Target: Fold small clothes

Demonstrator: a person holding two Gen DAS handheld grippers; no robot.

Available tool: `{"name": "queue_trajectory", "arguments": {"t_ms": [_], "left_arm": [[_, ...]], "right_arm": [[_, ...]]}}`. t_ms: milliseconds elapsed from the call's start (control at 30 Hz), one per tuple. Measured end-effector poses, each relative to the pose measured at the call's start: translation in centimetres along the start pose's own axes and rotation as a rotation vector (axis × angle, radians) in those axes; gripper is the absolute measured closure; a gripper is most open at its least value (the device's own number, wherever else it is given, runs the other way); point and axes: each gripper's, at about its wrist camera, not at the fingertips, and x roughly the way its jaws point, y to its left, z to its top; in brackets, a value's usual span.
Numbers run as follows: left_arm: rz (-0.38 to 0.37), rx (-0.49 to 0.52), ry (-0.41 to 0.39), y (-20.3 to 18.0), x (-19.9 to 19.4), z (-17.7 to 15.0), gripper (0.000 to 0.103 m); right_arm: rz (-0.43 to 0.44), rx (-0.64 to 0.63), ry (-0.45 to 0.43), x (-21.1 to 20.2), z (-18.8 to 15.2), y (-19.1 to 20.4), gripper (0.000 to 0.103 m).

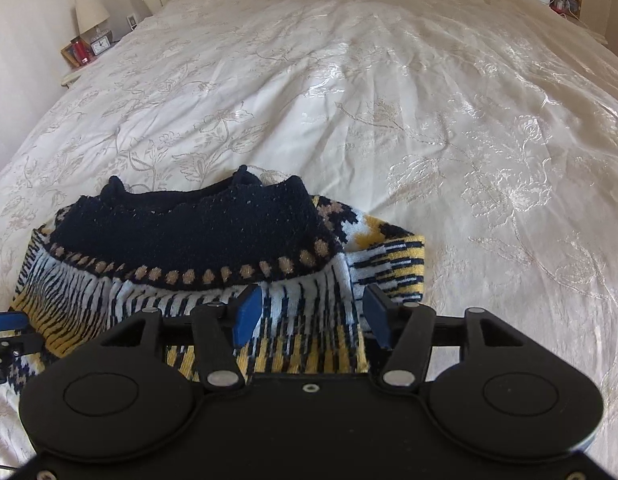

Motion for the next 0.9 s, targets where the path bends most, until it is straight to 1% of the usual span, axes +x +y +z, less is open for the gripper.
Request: {"name": "queue_trajectory", "arguments": {"t_ms": [100, 200, 333, 400, 500, 567, 633, 700, 800, 900], "left_arm": [[0.035, 0.002, 0.051, 0.1, 1.8, -0.5, 0.059], [0.044, -0.011, 0.062, 0.2, 2.5, -0.4, 0.056], [0.057, -0.005, 0.064, 0.2, 2.6, -0.5, 0.055], [0.060, -0.005, 0.059, 0.2, 2.6, -0.7, 0.055], [0.064, -0.006, 0.060, 0.2, 2.7, -0.6, 0.054], [0.065, -0.008, 0.064, 0.1, 2.6, -0.7, 0.054], [0.066, -0.013, 0.069, 0.1, 2.7, -0.6, 0.053], [0.065, -0.021, 0.073, 0.1, 2.8, -0.5, 0.053], [0.051, -0.052, 0.078, 0.5, 2.7, -0.3, 0.053], [0.010, -0.144, 0.087, 1.5, 2.1, -0.2, 0.053]], "right_arm": [[-0.005, 0.006, 0.011, -0.3, -1.0, 0.0, 0.040], [-0.015, 0.019, 0.022, -0.7, -1.9, -0.3, 0.039], [-0.017, 0.037, 0.029, -1.4, -2.8, -0.5, 0.031], [-0.029, 0.017, 0.052, -1.2, -3.6, -0.3, 0.030], [-0.077, -0.040, 0.127, -0.1, -5.5, -0.3, 0.028], [-0.092, -0.025, 0.170, 0.5, -6.8, -1.0, 0.022], [-0.094, 0.012, 0.179, 0.3, -7.7, -1.9, 0.018], [-0.079, 0.058, 0.182, -0.2, -8.0, -2.7, 0.017], [-0.029, 0.120, 0.170, -1.2, -7.8, -3.8, 0.016], [0.040, 0.184, 0.135, -1.9, -7.3, -4.9, 0.016]]}}
